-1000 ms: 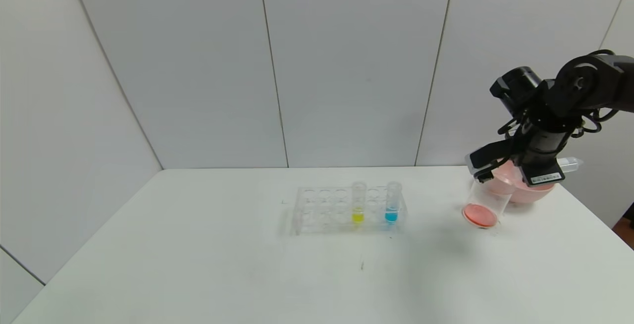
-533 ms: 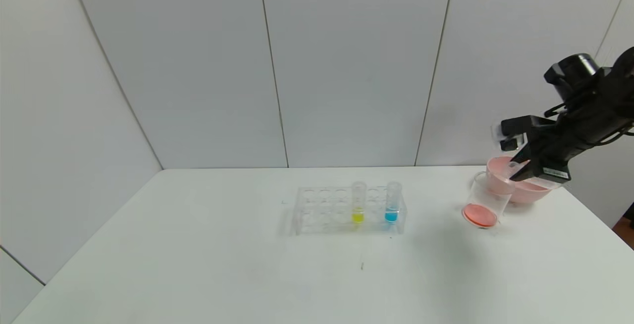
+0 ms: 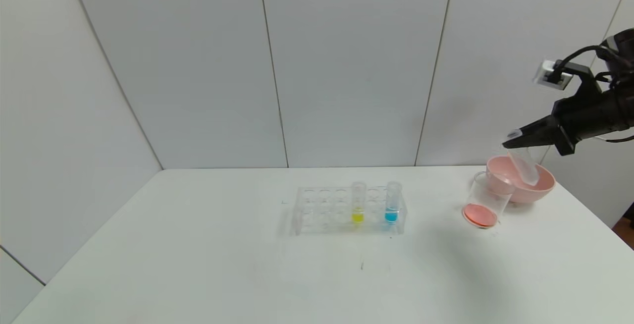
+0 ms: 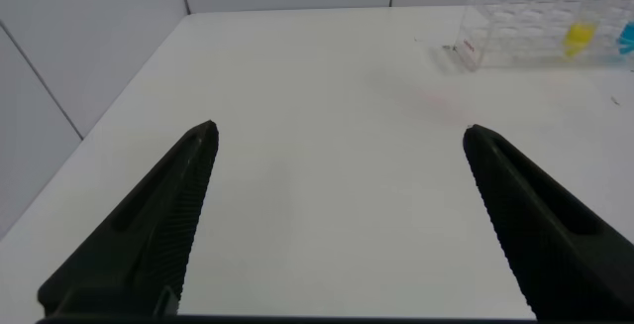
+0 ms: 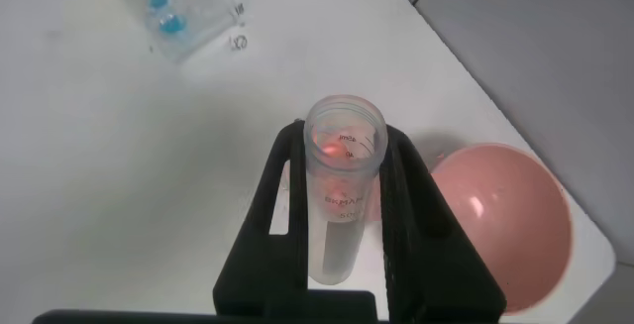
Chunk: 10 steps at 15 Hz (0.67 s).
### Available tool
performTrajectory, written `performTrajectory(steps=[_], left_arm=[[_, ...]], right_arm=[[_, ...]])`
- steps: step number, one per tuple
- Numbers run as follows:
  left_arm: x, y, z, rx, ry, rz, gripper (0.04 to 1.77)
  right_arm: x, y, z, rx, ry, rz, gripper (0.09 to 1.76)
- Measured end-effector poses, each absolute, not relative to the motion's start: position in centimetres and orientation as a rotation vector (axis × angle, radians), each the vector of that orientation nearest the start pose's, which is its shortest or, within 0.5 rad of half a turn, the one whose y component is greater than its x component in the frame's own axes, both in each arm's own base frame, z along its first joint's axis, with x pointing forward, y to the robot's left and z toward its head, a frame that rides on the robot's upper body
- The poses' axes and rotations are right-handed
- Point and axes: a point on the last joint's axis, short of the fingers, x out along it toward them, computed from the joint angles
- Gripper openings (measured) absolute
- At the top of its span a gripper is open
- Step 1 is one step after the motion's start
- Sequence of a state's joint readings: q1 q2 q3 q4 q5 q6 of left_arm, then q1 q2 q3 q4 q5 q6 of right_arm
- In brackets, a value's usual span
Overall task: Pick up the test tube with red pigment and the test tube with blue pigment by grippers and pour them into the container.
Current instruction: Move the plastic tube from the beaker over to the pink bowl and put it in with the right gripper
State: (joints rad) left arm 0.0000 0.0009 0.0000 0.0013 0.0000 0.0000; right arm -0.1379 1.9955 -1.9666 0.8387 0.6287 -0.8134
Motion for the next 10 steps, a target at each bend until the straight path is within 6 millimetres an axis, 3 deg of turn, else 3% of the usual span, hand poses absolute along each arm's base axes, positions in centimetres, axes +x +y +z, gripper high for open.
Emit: performTrajectory(steps=[5,10], left_arm=[[-2.3,0.0,7.5,0.0,0.003,0.0,1.76],[-2.3,0.0,7.5,0.0,0.003,0.0,1.76]], right_arm=[[35.1,-4.5,27.0,-0.24,0.49,0.745,0.49],[34.3,-6.8,25.9,-0.139,0.266,0.611,0.49]])
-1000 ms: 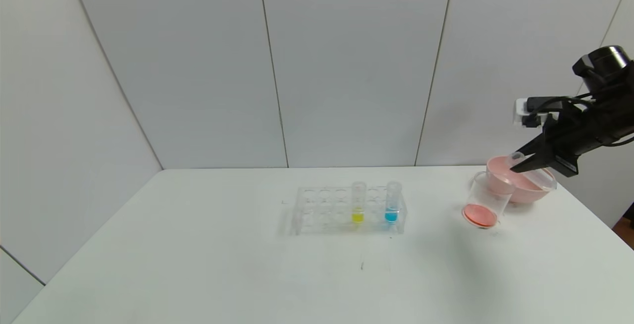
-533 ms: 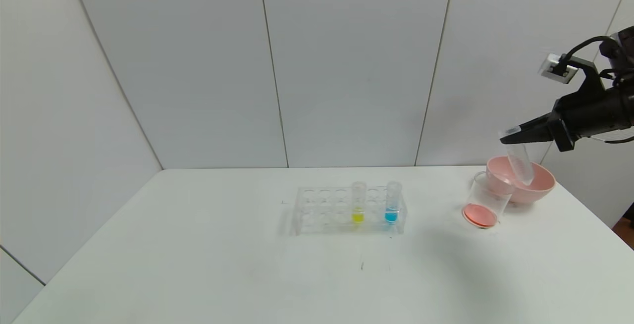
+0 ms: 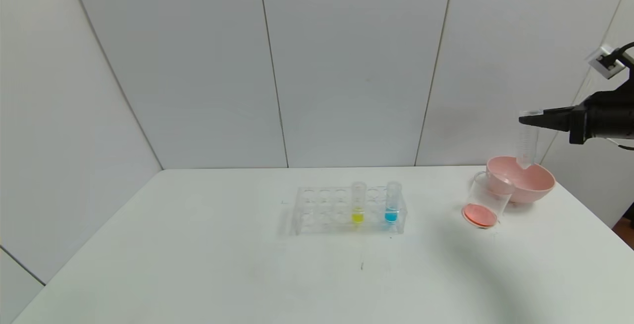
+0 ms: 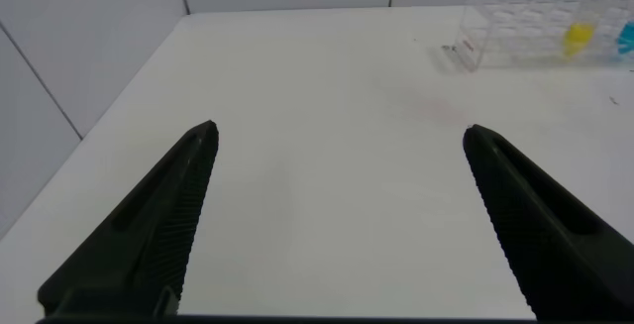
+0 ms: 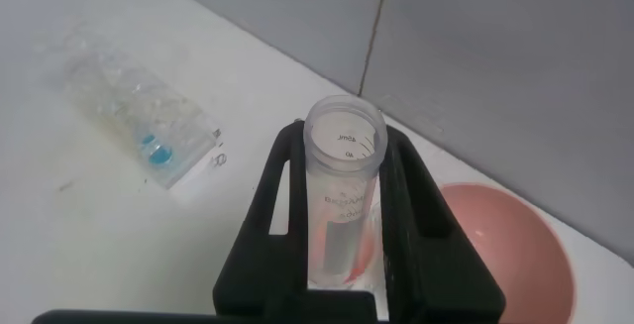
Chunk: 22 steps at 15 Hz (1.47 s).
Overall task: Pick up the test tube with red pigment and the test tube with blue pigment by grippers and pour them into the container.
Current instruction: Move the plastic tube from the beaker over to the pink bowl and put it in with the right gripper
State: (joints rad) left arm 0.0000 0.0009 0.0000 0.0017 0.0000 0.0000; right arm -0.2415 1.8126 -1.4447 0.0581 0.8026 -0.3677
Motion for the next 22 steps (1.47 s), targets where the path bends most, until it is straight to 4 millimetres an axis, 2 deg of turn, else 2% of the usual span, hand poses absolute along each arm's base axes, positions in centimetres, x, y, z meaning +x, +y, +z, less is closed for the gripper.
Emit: performTrajectory(steps=[3,7,11,16,20,22], left_arm=[[-2.3,0.0,7.5,0.0,0.003,0.0,1.76],[-2.3,0.0,7.5,0.0,0.002,0.0,1.76],[-2.3,0.0,7.5,0.0,0.002,0.0,1.76],[-2.3,0.0,7.5,0.0,0.003,0.0,1.76],[-2.3,0.0,7.5,0.0,0.003,0.0,1.76],[-2.3,0.0,7.5,0.0,0.002,0.0,1.76]], right_arm=[[32.8,-7.4,25.2,-0.078,0.138,0.527,0.49],[30.7,-8.3,23.5,-0.037,0.097,0.433,0.49],[30.4,-9.2,21.9,-0.029,0.107,0.402,0.49],[32.5,-11.2,20.4,-0.038,0.033,0.36,0.49],[36.3,-13.4,17.3,-0.059,-0.006,0.261,0.49],[38.3,-13.8,15.8,-0.057,-0.002,0.216,0.49]])
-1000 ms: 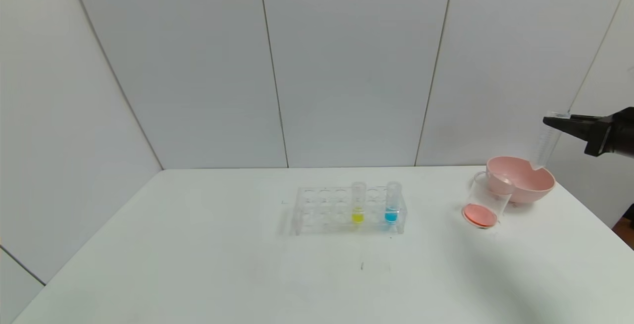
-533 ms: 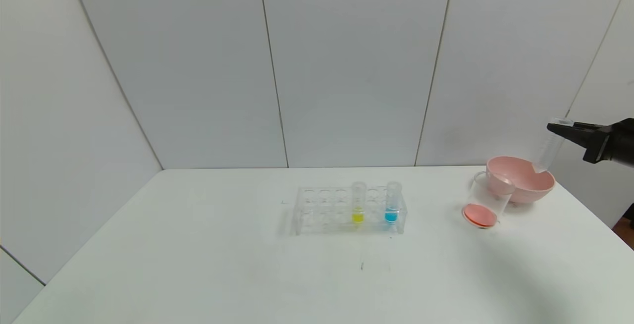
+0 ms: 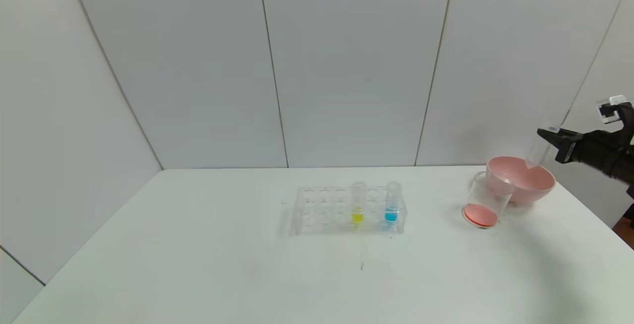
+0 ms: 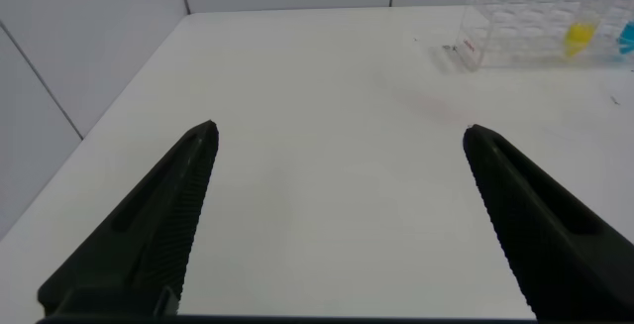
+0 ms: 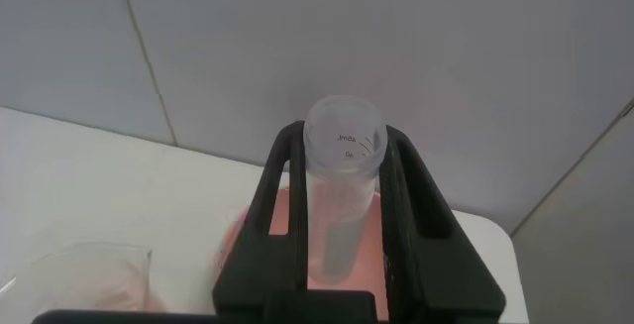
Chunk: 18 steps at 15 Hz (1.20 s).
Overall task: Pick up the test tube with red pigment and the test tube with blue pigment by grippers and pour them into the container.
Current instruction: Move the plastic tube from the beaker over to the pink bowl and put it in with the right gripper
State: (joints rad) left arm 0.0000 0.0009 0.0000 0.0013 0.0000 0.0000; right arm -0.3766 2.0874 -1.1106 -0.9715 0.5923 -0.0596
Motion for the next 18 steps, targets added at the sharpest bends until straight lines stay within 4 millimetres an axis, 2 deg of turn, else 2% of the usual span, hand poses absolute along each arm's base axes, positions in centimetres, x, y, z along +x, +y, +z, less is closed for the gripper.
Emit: performTrajectory(steps=[3,7,8,11,13,18], left_arm=[[-2.3,0.0,7.5,0.0,0.003,0.0,1.76],[-2.3,0.0,7.5,0.0,0.002,0.0,1.76],[-2.3,0.0,7.5,0.0,0.002,0.0,1.76],[-2.3,0.0,7.5,0.0,0.002,0.0,1.76],[-2.3,0.0,7.5,0.0,0.003,0.0,1.76],[-2.3,0.0,7.5,0.0,0.002,0.0,1.76]], right_arm=[[40.2,-13.5,14.0,-0.048,0.017,0.196,0.49],[40.9,-13.4,13.1,-0.043,0.028,0.203,0.49],[41.0,-13.4,13.0,-0.042,0.03,0.204,0.55],[41.1,-13.4,12.7,-0.04,0.034,0.203,0.92],[41.2,-13.4,12.7,-0.041,0.032,0.203,1.09],[41.4,-12.4,13.3,-0.048,0.019,0.21,1.38]])
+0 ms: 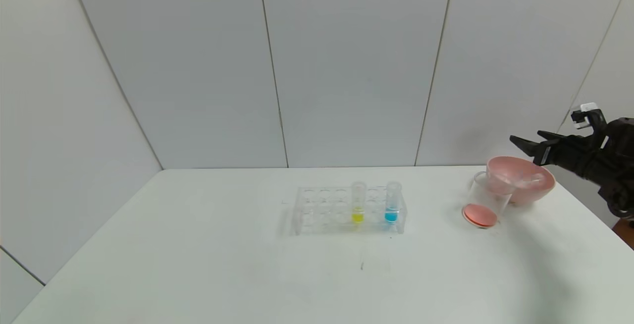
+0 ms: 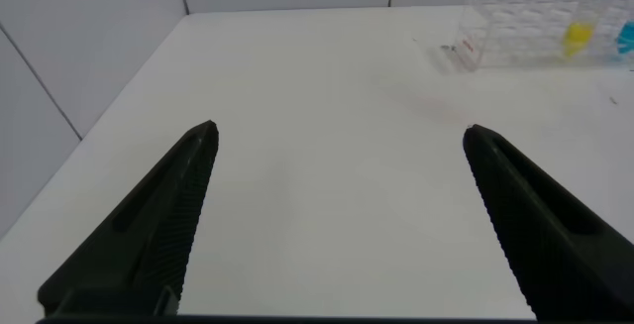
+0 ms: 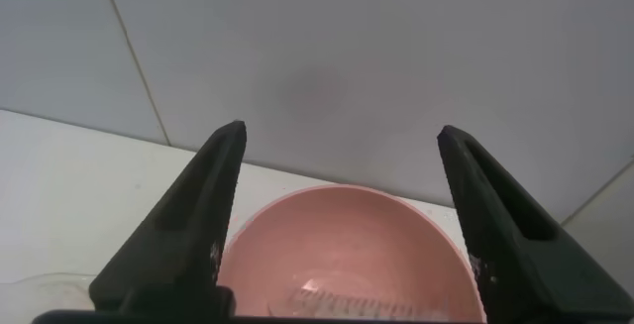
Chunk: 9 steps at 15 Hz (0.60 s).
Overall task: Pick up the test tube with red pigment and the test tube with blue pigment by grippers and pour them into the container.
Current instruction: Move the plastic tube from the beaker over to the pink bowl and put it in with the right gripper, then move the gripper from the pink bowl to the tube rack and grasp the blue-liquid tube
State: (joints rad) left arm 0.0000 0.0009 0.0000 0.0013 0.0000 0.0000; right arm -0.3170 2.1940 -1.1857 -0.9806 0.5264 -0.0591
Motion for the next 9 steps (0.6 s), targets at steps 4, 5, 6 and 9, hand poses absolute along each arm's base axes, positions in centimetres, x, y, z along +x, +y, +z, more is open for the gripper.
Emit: performTrajectory(steps=[4,5,6,9], left_arm=[[-2.3,0.0,7.5,0.0,0.003,0.0,1.76],[-2.3,0.0,7.5,0.0,0.002,0.0,1.76],[-2.3,0.0,7.5,0.0,0.003,0.0,1.76],[-2.3,0.0,7.5,0.0,0.002,0.0,1.76]], right_arm=[[41.9,-8.9,14.1,-0.057,0.006,0.146,1.51],[41.9,-7.7,14.3,-0.058,0.004,0.15,1.54],[41.6,-6.6,14.4,-0.056,0.008,0.161,1.56],[39.7,-3.3,14.5,-0.041,0.035,0.191,1.6]])
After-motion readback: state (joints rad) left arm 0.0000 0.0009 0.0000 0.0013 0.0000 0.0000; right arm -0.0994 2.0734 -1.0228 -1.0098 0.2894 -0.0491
